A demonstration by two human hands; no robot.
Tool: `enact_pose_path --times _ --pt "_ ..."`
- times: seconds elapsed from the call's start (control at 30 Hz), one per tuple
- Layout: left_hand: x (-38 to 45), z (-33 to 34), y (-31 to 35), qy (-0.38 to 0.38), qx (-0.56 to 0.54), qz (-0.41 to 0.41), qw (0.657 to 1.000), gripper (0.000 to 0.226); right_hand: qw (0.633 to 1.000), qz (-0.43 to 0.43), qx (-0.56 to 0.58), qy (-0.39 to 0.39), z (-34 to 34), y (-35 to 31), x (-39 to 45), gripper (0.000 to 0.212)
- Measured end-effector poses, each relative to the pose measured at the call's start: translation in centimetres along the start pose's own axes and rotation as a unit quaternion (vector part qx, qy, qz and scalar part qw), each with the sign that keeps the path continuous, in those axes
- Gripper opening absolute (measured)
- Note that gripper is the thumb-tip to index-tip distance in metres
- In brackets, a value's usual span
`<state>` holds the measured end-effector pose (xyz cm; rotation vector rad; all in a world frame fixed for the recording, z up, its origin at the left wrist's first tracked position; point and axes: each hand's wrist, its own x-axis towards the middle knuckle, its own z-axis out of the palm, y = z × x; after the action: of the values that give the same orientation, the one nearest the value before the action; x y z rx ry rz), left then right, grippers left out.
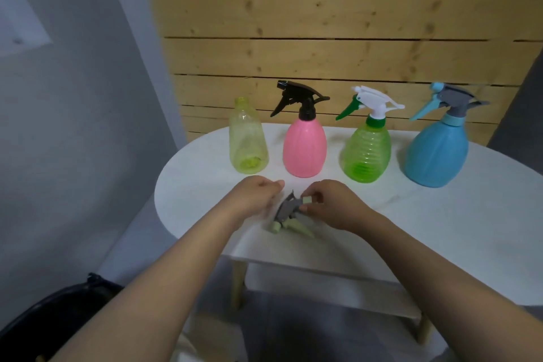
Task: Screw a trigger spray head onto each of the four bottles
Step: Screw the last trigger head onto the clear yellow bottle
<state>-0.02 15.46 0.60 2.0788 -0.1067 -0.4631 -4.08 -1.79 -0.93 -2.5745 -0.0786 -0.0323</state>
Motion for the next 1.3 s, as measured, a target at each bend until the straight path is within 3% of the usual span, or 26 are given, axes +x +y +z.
enact_pose_path --times 0.13,0.23,0.33,0.57,0.73,1.0,1.3 --pt "-0.2 -0.8 -0.4 -0.046 -0.048 -0.026 0.997 0.033 0.994 -0.029 0.089 0.059 0.9 -1.7 0.9 0.021" --pt "-0.2 -2.6 -1.0 -0.02 -0.085 -0.021 0.996 0.023 0.987 -0.055 0.133 0.071 1.5 -3.7 1.7 0.024" --pt "0.0 -4.7 -2.1 0.011 -0.039 0.001 0.999 0.023 0.977 -0.035 0.205 0.05 1.5 -4.9 2.8 0.034" --pt "0.5 -7.7 -4.3 0.021 -0.008 -0.059 0.998 0.03 0.984 0.039 0.165 0.062 3.3 -6.8 8.1 0.083" --pt "1.1 -8.8 -5.2 0.032 -0.013 -0.08 0.996 0.03 0.963 0.086 0.242 0.077 5.2 -7.2 11.5 0.109" --pt "0.9 -9.9 -5.9 0.032 -0.009 -0.084 0.996 0.033 0.954 0.075 0.268 0.11 6.5 -8.5 13.1 0.087" --pt "-1.1 -8.3 -4.7 -0.025 0.018 -0.047 0.998 0.036 0.964 -0.012 0.233 0.129 0.8 -7.5 4.7 0.091"
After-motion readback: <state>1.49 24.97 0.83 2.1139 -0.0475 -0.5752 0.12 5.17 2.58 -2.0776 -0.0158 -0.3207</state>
